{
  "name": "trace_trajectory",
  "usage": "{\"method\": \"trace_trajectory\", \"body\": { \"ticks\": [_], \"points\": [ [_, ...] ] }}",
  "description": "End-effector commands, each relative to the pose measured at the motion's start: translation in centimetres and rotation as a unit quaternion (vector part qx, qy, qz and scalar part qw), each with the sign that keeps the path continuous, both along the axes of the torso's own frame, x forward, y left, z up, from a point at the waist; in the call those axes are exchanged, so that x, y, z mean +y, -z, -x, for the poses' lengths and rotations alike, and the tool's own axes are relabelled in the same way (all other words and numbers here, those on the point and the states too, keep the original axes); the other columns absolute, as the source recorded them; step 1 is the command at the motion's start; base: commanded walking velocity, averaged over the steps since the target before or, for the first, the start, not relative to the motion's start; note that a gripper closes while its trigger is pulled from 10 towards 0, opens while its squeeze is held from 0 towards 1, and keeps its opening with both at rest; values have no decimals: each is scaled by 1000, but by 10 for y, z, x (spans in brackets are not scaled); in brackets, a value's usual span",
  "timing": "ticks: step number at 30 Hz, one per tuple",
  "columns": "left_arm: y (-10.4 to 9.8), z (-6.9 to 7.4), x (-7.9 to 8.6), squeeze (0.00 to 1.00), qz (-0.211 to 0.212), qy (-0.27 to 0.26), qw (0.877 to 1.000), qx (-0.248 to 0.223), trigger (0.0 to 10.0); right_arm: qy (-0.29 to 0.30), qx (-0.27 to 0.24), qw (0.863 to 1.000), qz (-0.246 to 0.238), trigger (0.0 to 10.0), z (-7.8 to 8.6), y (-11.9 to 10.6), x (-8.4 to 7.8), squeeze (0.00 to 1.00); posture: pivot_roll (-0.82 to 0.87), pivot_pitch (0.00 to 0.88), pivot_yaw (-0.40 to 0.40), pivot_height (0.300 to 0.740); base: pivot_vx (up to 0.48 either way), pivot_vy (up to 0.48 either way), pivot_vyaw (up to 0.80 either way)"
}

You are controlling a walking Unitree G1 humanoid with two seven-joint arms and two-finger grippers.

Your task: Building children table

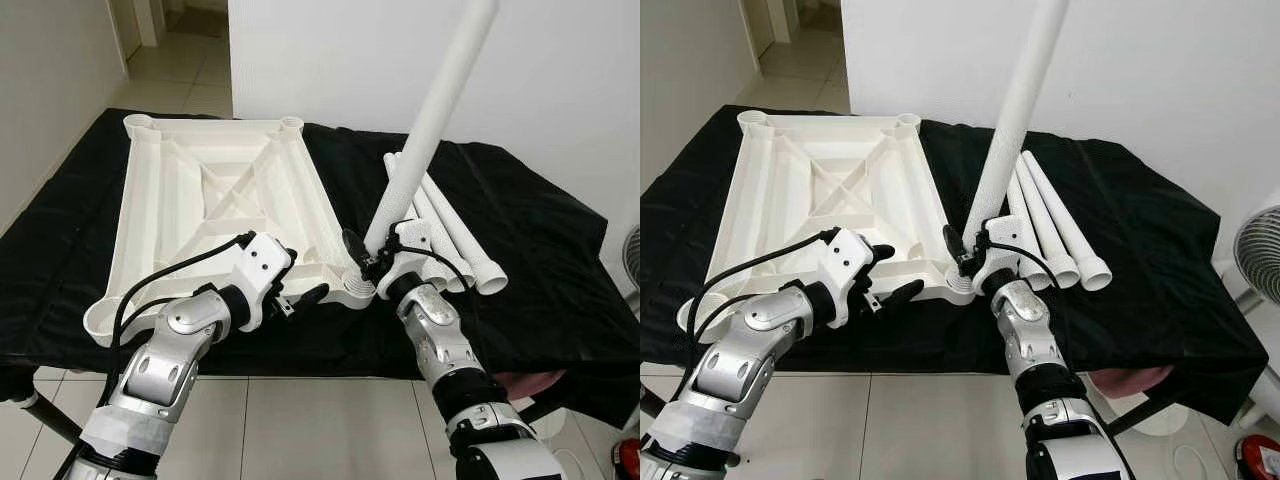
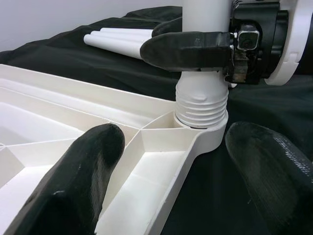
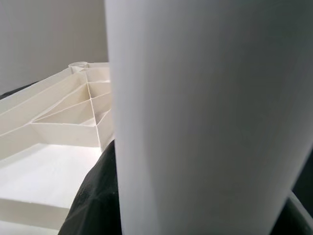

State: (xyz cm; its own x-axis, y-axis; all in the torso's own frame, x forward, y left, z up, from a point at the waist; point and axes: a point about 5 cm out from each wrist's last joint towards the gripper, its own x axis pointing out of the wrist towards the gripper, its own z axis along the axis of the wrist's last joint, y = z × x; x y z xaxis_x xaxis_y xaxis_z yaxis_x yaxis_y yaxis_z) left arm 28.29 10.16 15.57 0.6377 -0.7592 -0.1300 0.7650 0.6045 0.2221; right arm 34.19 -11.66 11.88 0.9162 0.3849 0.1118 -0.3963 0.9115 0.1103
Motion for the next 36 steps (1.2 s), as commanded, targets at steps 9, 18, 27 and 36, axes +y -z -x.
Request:
{"method": "trace_trajectory", "body": {
  "ticks": [9, 18, 27, 36],
  "points": [
    [-4, -1, -1, 0, 4, -17, 1000, -11, 10000, 49, 126, 991, 2, 10000, 19, 56, -20, 0, -2, 0, -64, 740, 0, 0, 0],
    [-5, -2, -1, 0, 8, -21, 1000, -13, 10000, -11, 85, 994, 67, 10000, 15, 44, -5, 0, -6, 0, -68, 740, 0, 0, 0],
    [-6, -3, -1, 0, 11, -26, 999, -15, 10000, -25, 68, 993, 93, 10000, 8, 36, -4, 0, -2, 0, -74, 740, 0, 0, 0],
    [-6, -3, 0, 0, 11, -27, 999, -16, 10000, -16, 76, 993, 85, 10000, 13, 43, -4, 0, 0, 0, -74, 740, 0, 0, 0]
  ]
}}
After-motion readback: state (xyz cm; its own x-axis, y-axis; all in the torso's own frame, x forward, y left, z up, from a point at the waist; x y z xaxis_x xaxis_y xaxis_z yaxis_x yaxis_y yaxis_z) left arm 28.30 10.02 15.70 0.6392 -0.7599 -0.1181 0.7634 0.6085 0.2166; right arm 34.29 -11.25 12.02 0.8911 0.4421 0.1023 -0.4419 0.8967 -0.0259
